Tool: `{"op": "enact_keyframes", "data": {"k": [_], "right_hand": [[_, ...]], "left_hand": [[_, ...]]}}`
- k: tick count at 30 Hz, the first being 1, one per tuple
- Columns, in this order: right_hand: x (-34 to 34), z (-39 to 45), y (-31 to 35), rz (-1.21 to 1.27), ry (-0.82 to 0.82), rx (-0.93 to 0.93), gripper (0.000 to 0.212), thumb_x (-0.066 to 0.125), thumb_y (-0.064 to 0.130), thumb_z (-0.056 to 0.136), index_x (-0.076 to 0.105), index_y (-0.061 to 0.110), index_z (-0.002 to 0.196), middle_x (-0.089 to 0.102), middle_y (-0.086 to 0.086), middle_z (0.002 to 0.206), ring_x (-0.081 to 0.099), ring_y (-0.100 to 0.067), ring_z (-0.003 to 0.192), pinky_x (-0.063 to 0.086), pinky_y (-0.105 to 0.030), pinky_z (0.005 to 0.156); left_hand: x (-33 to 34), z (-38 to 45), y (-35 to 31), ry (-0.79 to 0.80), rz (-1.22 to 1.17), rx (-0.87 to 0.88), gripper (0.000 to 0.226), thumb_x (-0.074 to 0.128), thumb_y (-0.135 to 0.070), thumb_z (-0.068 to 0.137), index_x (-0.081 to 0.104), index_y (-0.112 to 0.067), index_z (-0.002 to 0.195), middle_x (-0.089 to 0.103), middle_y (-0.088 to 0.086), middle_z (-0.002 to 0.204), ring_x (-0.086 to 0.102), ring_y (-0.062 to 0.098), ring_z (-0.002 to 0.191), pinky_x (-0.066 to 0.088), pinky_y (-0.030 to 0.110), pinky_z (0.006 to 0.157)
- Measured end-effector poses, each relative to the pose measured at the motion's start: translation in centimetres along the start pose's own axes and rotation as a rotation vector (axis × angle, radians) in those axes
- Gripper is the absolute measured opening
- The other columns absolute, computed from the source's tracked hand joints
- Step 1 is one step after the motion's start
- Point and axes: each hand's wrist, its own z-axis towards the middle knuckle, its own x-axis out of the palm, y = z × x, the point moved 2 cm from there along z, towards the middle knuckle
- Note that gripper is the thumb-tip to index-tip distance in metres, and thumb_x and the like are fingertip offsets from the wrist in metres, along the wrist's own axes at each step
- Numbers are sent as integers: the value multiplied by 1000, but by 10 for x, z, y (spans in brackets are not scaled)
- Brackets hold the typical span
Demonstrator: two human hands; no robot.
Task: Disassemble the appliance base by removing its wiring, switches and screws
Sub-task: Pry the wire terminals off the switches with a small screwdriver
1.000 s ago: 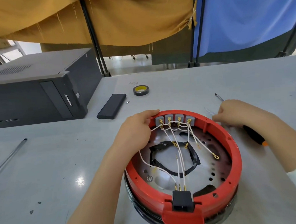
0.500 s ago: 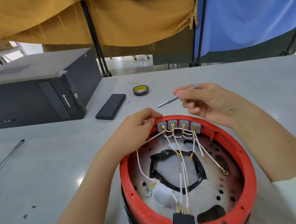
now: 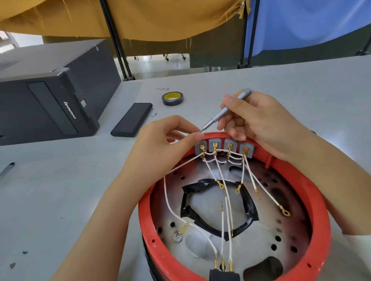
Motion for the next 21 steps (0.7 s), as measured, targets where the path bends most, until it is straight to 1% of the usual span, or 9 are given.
{"op": "enact_keyframes", "data": {"k": [3, 9, 11, 14, 15, 16, 19, 20, 21], "right_hand": [[2, -1, 1, -26, 16, -13, 20, 53, 25, 94, 54, 6, 92, 68, -8, 68, 50, -11, 46, 39, -19, 43], [6, -5, 5, -104, 80, -77, 6, 58, 16, 90, 55, 11, 90, 67, -4, 69, 49, -11, 48, 38, -19, 44], [8, -6, 6, -128, 82, -97, 4, 56, 15, 92, 55, 12, 89, 68, -4, 70, 49, -11, 48, 38, -20, 44], [8, -6, 7, -116, 87, -108, 4, 54, 14, 94, 54, 11, 92, 68, -4, 72, 51, -13, 50, 37, -22, 45], [8, -6, 7, -111, 87, -116, 4, 53, 13, 94, 53, 10, 92, 67, -4, 72, 51, -13, 50, 37, -22, 44], [8, -6, 7, -109, 86, -126, 4, 52, 13, 95, 52, 10, 93, 66, -4, 72, 51, -13, 50, 38, -21, 43], [10, -7, 3, -157, 104, -148, 10, 44, 13, 99, 46, 15, 89, 59, -5, 70, 50, -15, 50, 40, -18, 46], [12, -7, 1, -223, 126, -153, 12, 42, 15, 100, 44, 18, 88, 57, -5, 71, 49, -16, 51, 40, -19, 48], [13, -8, 0, -301, 152, -158, 13, 40, 17, 100, 42, 20, 87, 57, -5, 71, 48, -16, 52, 41, -22, 50]], "left_hand": [[0, 1, 1, 3, 17, 12, 6, 68, -29, 83, 70, -26, 79, 71, -11, 79, 66, 3, 80, 53, 31, 83], [3, 4, 6, -15, 81, 28, 9, 63, -28, 88, 66, -28, 80, 69, -15, 78, 61, -4, 76, 46, 14, 76], [3, 4, 6, -28, 107, 51, 9, 61, -29, 89, 64, -29, 80, 67, -17, 78, 60, -5, 77, 45, 13, 76], [1, 3, 5, -78, 120, 103, 7, 60, -29, 89, 62, -32, 83, 67, -17, 82, 60, -4, 81, 46, 16, 79], [1, 3, 4, -75, 116, 114, 3, 61, -30, 89, 62, -33, 87, 67, -19, 85, 59, -5, 84, 46, 17, 81], [1, 3, 4, -53, 113, 113, 5, 62, -32, 88, 62, -33, 93, 66, -21, 90, 59, -6, 88, 46, 18, 85], [4, 3, 10, 85, 164, 30, 41, 65, -35, 84, 53, -31, 123, 61, -23, 111, 55, -4, 103, 43, 22, 94], [5, 3, 12, 130, 197, -2, 45, 64, -33, 86, 50, -30, 128, 59, -21, 117, 54, -2, 107, 42, 23, 96], [5, 3, 13, 166, 239, -24, 43, 62, -32, 88, 50, -30, 130, 59, -18, 120, 53, 1, 110, 41, 23, 97]]}}
